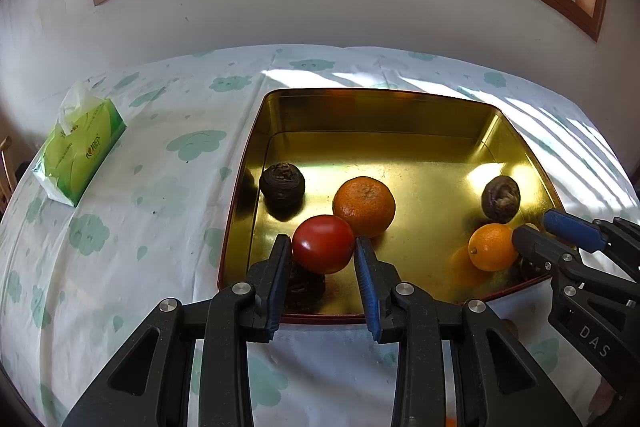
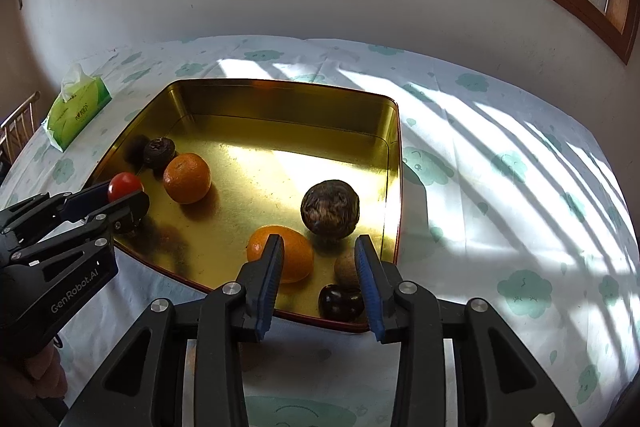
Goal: Organize fruits
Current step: 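Open both tools to drop the avocado and tomato into the tin, then withdraw both tools from the tin toward the tangerine and kiwis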
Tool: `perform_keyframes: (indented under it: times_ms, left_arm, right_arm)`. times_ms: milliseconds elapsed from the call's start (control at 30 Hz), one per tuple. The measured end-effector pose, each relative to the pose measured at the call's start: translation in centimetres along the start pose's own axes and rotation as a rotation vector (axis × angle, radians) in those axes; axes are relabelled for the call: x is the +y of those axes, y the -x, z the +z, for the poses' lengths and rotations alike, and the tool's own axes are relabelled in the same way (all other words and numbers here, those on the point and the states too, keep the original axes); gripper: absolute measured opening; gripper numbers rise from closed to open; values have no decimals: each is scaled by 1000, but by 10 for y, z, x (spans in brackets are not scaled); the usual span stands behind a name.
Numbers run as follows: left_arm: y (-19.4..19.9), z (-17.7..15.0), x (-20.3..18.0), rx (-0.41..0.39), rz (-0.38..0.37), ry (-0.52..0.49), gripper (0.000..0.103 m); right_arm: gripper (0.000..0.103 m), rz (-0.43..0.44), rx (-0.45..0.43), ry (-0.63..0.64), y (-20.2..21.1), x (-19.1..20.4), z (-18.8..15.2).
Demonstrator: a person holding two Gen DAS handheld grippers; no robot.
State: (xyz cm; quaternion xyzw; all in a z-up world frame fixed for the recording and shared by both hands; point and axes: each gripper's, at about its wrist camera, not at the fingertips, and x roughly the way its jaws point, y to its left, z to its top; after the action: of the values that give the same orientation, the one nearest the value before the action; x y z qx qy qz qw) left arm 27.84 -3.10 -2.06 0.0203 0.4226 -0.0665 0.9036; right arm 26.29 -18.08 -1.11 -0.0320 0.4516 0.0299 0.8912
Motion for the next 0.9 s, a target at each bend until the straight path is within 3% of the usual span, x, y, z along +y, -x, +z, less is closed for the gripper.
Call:
perform_keyframes:
  times_ms: [167, 900]
  left_arm:
    - [2, -1, 0, 0, 0, 1, 40]
    - [49, -17, -6, -39, -16, 16, 43]
  right_arm:
    - [45, 6, -4, -1, 3, 2, -2]
    - [45, 33, -52, -3, 40, 15, -12]
